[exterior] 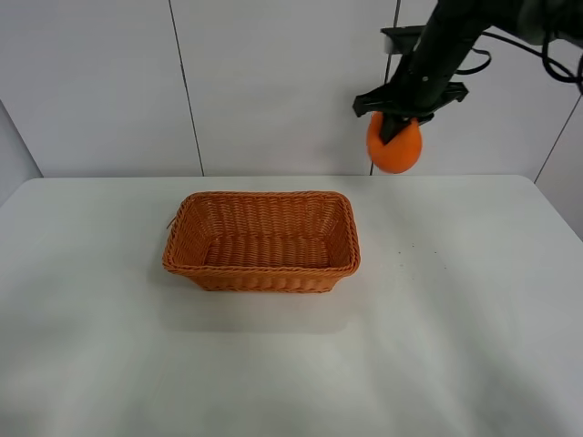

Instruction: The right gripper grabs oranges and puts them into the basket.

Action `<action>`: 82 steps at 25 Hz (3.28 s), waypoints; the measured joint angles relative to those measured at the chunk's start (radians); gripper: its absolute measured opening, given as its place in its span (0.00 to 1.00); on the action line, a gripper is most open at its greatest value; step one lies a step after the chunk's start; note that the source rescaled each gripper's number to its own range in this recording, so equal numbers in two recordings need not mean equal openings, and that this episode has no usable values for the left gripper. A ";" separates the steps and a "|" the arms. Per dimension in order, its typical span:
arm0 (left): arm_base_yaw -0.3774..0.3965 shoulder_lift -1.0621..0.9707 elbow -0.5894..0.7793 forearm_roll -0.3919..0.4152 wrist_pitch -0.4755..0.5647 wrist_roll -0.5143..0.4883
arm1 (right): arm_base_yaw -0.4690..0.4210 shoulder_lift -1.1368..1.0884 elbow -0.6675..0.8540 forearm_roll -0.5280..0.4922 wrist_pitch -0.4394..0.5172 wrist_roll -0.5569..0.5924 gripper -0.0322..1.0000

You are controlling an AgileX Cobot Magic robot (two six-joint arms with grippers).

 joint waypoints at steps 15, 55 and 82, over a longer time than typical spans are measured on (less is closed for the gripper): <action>0.000 0.000 0.000 0.000 0.000 0.000 | 0.331 0.256 -0.003 0.012 -0.241 0.021 0.04; 0.000 0.000 0.000 0.000 0.000 0.000 | -0.266 0.226 -0.259 -0.015 -0.003 0.013 1.00; 0.000 0.000 0.000 0.000 0.000 0.000 | -0.277 -0.643 0.909 0.013 -0.004 0.012 1.00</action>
